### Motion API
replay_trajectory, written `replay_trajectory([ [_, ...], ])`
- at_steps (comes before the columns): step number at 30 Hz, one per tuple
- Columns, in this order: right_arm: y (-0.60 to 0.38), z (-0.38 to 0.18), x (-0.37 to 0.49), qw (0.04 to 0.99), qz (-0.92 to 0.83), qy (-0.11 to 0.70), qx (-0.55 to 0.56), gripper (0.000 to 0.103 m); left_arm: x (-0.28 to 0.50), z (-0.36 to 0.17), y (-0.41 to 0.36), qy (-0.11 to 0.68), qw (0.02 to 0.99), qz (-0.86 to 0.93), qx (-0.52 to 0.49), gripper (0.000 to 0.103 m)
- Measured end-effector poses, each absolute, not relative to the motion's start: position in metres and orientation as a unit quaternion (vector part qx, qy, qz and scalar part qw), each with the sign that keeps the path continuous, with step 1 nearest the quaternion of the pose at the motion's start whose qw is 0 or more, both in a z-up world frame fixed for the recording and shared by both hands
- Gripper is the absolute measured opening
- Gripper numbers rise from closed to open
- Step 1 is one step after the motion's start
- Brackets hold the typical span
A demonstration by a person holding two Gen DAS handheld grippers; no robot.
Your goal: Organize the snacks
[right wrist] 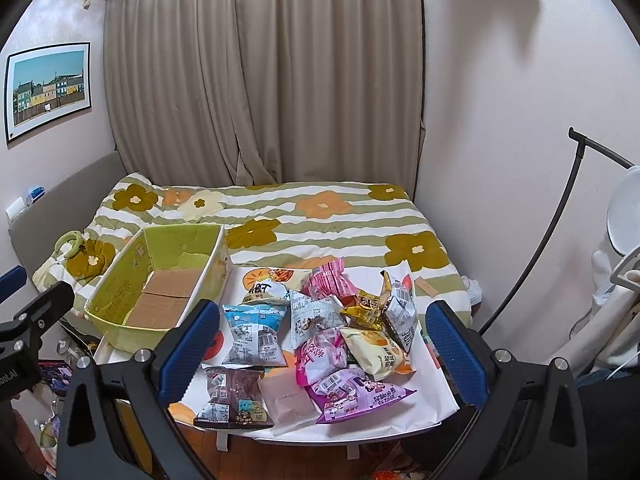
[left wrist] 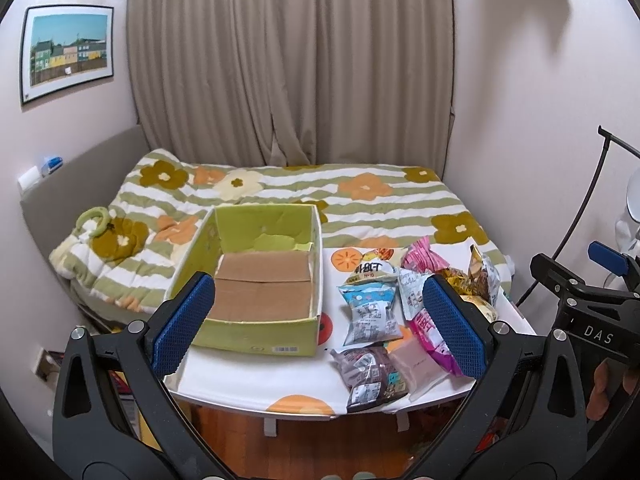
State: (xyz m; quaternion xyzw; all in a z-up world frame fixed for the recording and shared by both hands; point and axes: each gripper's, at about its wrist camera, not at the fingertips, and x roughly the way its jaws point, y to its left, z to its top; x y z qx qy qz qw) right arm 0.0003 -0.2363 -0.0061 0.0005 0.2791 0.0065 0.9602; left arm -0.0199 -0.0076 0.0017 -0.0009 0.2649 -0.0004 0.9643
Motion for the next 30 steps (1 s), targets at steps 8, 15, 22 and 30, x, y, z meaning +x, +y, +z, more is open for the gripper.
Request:
replay_trajectory([
  [8, -0.2362, -0.0065, -0.0014, 0.961, 0.004, 0.278, 0.001, 0.103, -0.0187, 0.0032, -0.0092, 0.266, 0.964, 0.001, 0.002, 0.103],
  [15, -0.2371, -0.0069, -0.0012, 0.961, 0.004, 0.278, 0.001, 0.103, -0.0187, 0.0019, -0.0101, 0.266, 0.964, 0.002, 0.002, 0.103],
  [22, -0.2370, -0.0061, -0.0005, 0.961, 0.003, 0.278, 0.001, 0.103, -0.0162, 0.0010, -0.0108, 0.267, 0.964, 0.002, 0.002, 0.103],
  [30, -0.2384, -0.0062, -0.0002, 0.960, 0.001, 0.278, 0.001, 0.103, -0.0157, 0.0007, -0.0109, 0.268, 0.964, 0.001, 0.002, 0.103],
])
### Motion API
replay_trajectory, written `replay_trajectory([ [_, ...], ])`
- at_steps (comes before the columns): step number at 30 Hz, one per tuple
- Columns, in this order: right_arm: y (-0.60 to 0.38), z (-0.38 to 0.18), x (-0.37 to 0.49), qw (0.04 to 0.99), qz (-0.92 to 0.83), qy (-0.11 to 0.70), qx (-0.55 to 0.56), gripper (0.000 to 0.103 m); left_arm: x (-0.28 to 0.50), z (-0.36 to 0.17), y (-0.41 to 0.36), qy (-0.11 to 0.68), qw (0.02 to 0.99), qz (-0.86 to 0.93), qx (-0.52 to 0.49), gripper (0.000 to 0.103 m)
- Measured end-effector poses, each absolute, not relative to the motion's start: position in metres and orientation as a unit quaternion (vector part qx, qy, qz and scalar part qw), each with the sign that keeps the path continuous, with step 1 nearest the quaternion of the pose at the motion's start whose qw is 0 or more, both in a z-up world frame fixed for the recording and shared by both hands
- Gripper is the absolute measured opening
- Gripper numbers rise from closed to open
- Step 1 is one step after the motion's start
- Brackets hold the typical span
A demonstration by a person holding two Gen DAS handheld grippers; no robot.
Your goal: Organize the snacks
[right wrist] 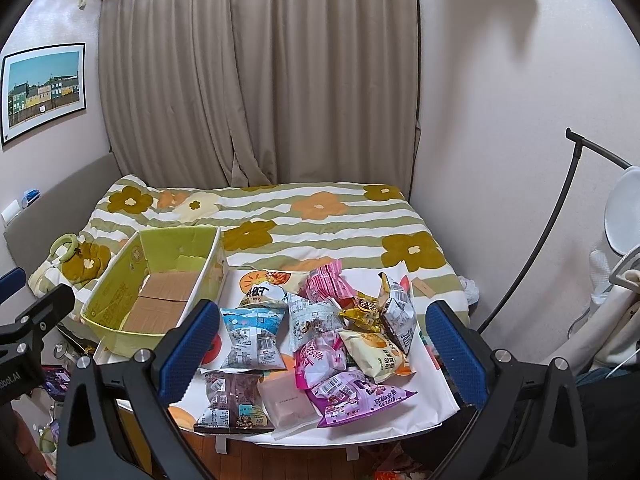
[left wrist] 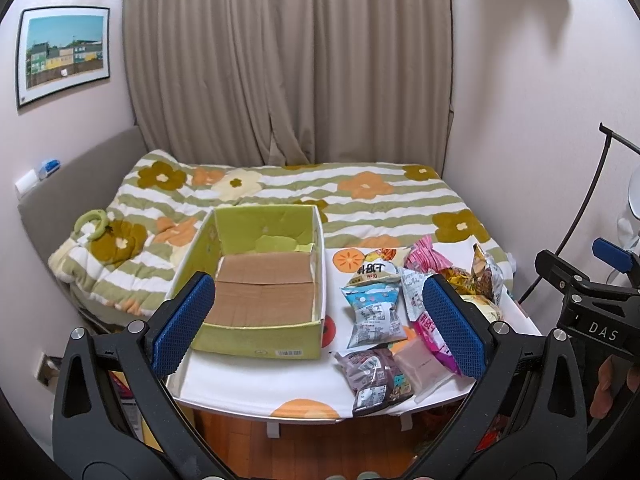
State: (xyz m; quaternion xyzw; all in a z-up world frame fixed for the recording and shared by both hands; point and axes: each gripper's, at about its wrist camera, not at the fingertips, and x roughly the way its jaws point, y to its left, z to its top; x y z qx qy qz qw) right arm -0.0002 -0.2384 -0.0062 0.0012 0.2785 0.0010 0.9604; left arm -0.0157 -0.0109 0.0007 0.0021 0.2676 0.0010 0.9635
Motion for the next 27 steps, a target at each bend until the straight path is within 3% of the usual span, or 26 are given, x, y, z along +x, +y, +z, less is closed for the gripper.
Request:
replay_trajectory([
  [27, -0.2405, -0.0055, 0.0031, 0.960, 0.000, 0.279, 0.002, 0.103, -0.0115, 0.0007, -0.0130, 0.270, 0.963, 0.001, 0.003, 0.103],
])
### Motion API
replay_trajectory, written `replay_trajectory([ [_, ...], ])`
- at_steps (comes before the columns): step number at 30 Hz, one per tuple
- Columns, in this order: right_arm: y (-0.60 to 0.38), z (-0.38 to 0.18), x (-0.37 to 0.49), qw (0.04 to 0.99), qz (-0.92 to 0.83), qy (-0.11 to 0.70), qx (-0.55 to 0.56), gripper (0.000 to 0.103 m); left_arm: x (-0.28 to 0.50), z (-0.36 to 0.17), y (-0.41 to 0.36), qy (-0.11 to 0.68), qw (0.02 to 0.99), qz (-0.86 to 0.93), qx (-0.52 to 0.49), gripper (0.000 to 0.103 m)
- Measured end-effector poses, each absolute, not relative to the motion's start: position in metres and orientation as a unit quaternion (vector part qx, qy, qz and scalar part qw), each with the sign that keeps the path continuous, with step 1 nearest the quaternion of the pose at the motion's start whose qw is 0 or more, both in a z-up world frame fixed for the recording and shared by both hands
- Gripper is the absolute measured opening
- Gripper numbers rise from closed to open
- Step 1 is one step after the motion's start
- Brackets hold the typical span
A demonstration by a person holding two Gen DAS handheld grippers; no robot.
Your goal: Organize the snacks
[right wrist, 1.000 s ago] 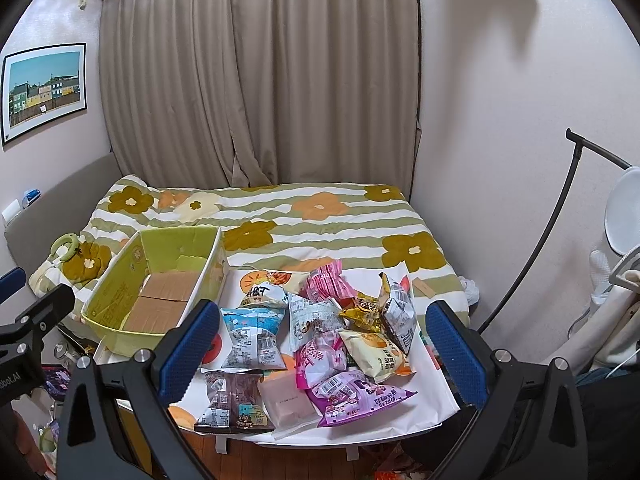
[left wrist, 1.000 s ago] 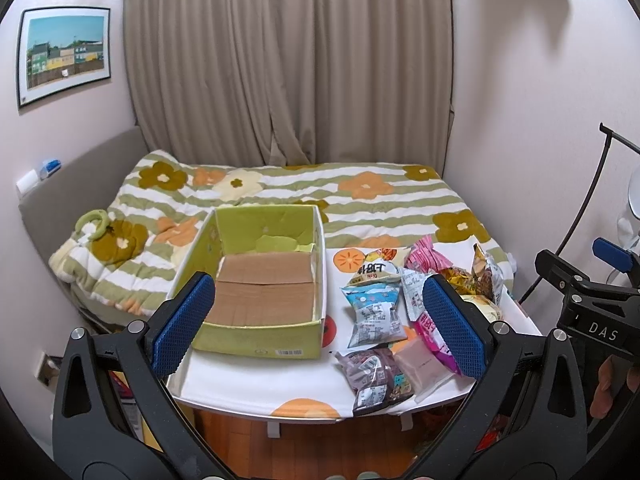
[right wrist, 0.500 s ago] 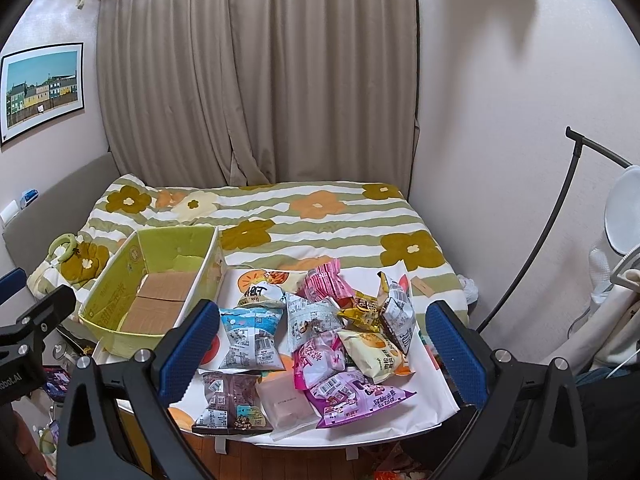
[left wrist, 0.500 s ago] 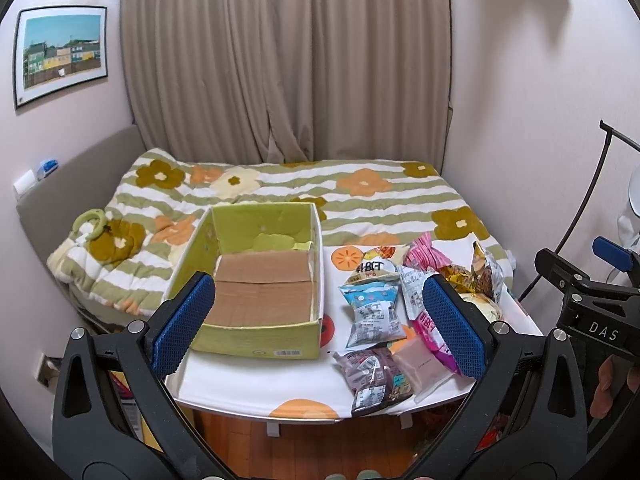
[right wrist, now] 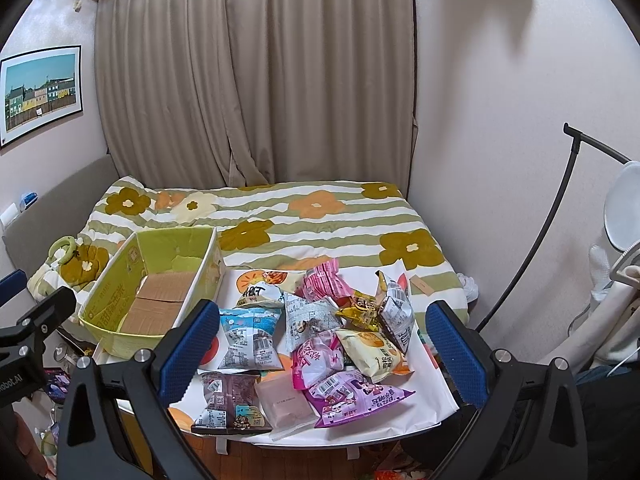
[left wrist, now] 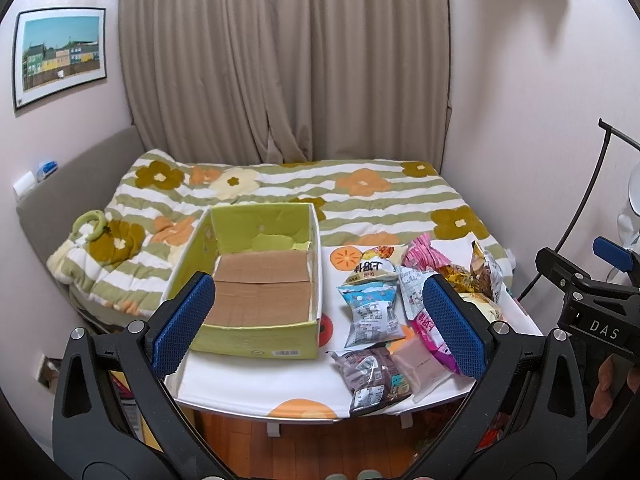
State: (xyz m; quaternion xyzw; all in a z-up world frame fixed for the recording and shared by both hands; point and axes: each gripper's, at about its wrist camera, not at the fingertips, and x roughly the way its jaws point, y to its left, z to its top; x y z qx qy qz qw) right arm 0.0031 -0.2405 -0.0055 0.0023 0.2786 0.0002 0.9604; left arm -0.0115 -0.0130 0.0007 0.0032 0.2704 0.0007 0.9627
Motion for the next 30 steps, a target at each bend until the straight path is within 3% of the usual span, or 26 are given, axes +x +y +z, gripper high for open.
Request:
replay_trajectory([
  [13, -0.259, -0.009, 0.010, 0.958, -0.023, 0.287, 0.001, 0.103, 0.016, -0.023, -0.013, 0.321, 0.946, -0.031, -0.002, 0.103],
  [30, -0.299, -0.142, 0.048, 0.913, 0.036, 0.407, 0.003, 0.103, 0.078, -0.186, -0.048, 0.487, 0.870, -0.051, -0.051, 0.103],
])
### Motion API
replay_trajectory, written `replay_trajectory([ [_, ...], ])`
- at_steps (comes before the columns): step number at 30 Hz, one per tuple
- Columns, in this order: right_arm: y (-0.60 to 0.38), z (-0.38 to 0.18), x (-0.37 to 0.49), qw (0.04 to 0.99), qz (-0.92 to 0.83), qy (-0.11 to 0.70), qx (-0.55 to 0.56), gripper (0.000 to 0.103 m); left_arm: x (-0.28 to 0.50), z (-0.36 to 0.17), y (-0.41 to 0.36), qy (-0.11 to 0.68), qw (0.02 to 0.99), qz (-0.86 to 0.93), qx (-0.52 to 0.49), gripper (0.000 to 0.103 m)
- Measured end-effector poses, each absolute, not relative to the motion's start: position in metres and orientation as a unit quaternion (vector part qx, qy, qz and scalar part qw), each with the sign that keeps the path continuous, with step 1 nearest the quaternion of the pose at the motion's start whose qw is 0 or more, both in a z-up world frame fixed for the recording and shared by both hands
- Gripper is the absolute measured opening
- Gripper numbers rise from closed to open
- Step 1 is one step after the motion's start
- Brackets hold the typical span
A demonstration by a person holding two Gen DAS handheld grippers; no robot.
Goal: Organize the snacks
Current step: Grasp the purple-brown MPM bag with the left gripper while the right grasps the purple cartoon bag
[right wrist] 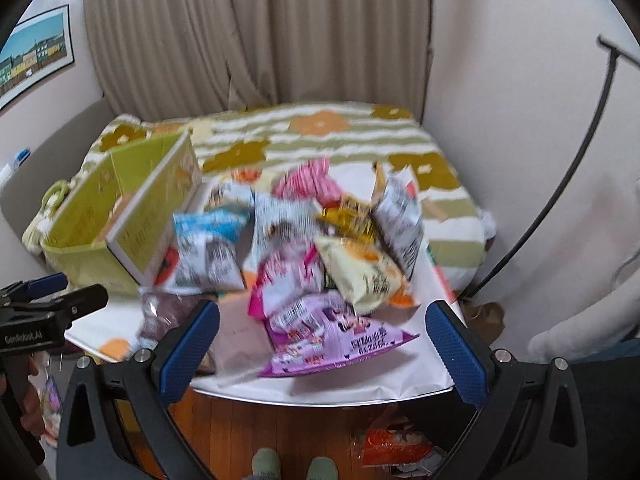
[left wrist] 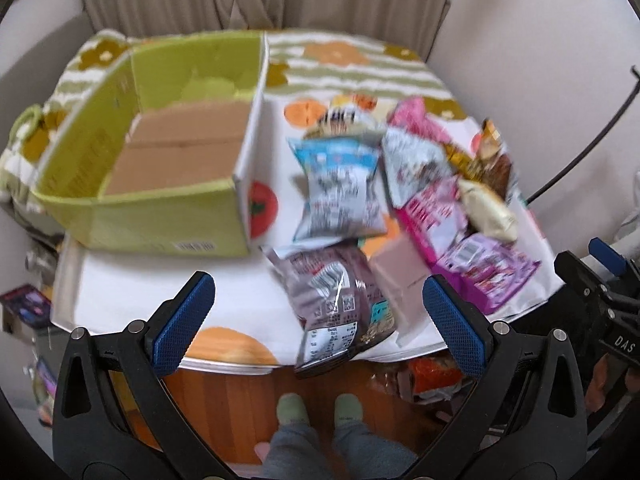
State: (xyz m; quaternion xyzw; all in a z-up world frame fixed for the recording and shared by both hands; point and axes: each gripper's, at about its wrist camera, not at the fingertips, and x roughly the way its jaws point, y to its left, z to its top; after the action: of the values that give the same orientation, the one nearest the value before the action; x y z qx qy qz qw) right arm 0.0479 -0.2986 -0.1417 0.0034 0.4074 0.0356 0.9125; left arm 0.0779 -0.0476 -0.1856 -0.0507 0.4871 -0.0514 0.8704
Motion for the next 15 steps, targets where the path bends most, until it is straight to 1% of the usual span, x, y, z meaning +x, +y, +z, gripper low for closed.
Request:
replay_trajectory([
  [6, -0.315, -0.187, 0.078, 0.892, 0.075, 0.445, -0.006, 0.103, 0.098, -0.230, -0.065, 0.512, 0.856, -0.026, -0.067, 0.103],
  [9, -0.319, -0.200, 0.092, 0.883, 0.094, 0.459, -0.008, 0.103, 0.104, -0.244, -0.069, 0.521, 0.851, -0.016, -0.070, 0.103],
  [15, -0.316, -0.237, 0.113, 0.850, 0.112, 0.515, -0.012, 0.103, 0.113, -0.268, -0.076, 0.540, 0.838, -0.003, -0.079, 0.103],
])
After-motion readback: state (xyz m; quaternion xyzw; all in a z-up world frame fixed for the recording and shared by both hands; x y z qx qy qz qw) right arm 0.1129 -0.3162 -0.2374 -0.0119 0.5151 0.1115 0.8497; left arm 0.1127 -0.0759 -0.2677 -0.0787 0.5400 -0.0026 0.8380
